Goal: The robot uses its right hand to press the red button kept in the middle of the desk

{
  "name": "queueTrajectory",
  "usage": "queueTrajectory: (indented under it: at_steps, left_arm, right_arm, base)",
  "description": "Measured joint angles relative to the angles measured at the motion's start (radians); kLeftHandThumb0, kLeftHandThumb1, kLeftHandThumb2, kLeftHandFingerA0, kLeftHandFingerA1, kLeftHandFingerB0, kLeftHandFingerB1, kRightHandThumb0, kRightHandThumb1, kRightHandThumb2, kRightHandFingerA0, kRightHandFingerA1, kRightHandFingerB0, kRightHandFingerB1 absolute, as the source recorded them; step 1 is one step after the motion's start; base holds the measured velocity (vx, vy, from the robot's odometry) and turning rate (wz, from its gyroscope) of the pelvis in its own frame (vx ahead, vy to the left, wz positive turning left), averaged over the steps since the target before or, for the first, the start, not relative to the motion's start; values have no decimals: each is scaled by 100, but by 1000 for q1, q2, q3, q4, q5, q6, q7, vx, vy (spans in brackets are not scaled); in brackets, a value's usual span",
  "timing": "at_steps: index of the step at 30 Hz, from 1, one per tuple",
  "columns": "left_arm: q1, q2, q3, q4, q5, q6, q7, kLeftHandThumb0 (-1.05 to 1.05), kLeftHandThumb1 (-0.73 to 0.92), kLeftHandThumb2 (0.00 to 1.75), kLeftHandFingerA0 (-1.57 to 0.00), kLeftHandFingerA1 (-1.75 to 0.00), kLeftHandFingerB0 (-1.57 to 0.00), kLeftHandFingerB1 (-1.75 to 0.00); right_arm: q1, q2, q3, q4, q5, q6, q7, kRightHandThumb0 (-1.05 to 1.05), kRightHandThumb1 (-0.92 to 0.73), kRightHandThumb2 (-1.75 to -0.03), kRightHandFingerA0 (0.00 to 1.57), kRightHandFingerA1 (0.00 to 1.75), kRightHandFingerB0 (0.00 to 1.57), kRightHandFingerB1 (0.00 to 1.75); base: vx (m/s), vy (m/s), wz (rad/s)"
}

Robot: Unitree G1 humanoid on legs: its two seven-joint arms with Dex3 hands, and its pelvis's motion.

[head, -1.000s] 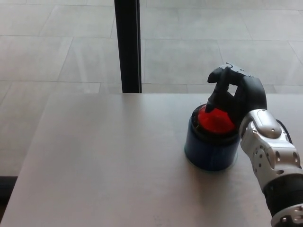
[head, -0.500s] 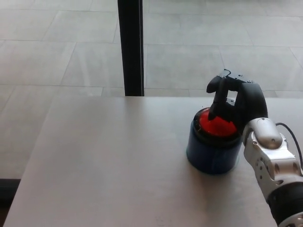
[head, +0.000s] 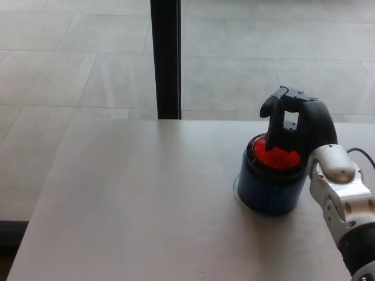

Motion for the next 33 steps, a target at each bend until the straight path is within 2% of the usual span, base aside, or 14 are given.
queueTrajectory:
  at_steps: [10,12,13,15,16,17,18,19,20,21,26,30,31,33]
  left_arm:
    - [4,1,-20,4,4,0,0,-75,92,118,-47,-120,-29,-92]
    - [4,1,-26,4,5,0,1,-75,92,117,-42,-118,-26,-90]
    - [3,1,-26,5,6,0,1,-75,92,117,-38,-117,-23,-87]
    - [3,1,-25,6,5,0,0,-75,92,118,-41,-119,-26,-91]
    - [4,1,-25,6,4,0,0,-75,92,118,-41,-119,-26,-91]
    - [4,1,-26,6,5,0,-1,-74,92,125,-53,-98,-36,-81]
    - [4,1,-27,5,5,0,-1,-73,92,128,-54,-98,-35,-80]
    - [5,1,-30,5,6,0,-1,-76,92,118,-40,-119,-25,-91]
    - [6,1,-30,5,5,0,-2,-74,92,125,-52,-97,-32,-78]
    - [8,1,-30,5,5,0,-3,-74,92,117,-41,-121,-25,-90]
    - [14,1,-24,4,2,0,-3,-75,92,119,-41,-120,-24,-90]
    - [16,0,-19,4,0,0,-4,-76,92,118,-39,-119,-22,-89]
    - [16,0,-17,5,0,0,-4,-75,92,118,-39,-120,-22,-89]
    - [16,0,-15,4,-1,0,-4,-75,92,118,-39,-120,-22,-89]
  right_arm:
    - [-82,1,-134,23,29,83,-17,-19,-49,-130,94,175,77,154]
    - [-115,0,-168,32,39,98,-21,-18,-55,-123,93,175,75,156]
    - [-131,-1,-186,31,46,107,-22,-33,-79,-84,88,175,66,157]
    - [-175,-8,-226,34,62,125,-25,-24,-63,-111,92,175,72,159]
    - [-191,-12,-238,35,66,129,-25,-24,-63,-111,92,175,72,159]
    - [-226,-26,-261,35,76,133,-23,-20,-52,-129,92,175,70,162]
    - [-240,-35,-272,33,82,134,-22,-13,-46,-135,101,175,84,152]
    - [-254,-47,-286,30,89,135,-20,-14,-46,-136,103,175,84,151]
    - [-262,-60,-296,25,94,136,-18,-13,-46,-137,102,175,83,153]
    - [-269,-75,-306,17,99,139,-17,-17,-45,-140,97,175,77,158]
    - [-286,-175,-363,-15,124,163,-2,-17,-44,-141,95,175,81,151]
    - [-286,-274,-416,-18,144,185,5,-12,-55,-122,94,175,84,136]
    - [-281,-307,-429,-18,146,187,8,-14,-62,-105,90,175,80,123]
    - [-267,-367,-452,-10,151,187,22,-14,-62,-105,90,175,80,123]
  base:
    - [0,0,0]
    - [0,0,0]
    - [0,0,0]
    - [0,0,0]
    - [0,0,0]
    - [0,0,0]
    - [0,0,0]
    - [0,0,0]
    - [0,0,0]
    - [0,0,0]
    - [0,0,0]
    - [0,0,0]
    - [0,0,0]
    - [0,0,0]
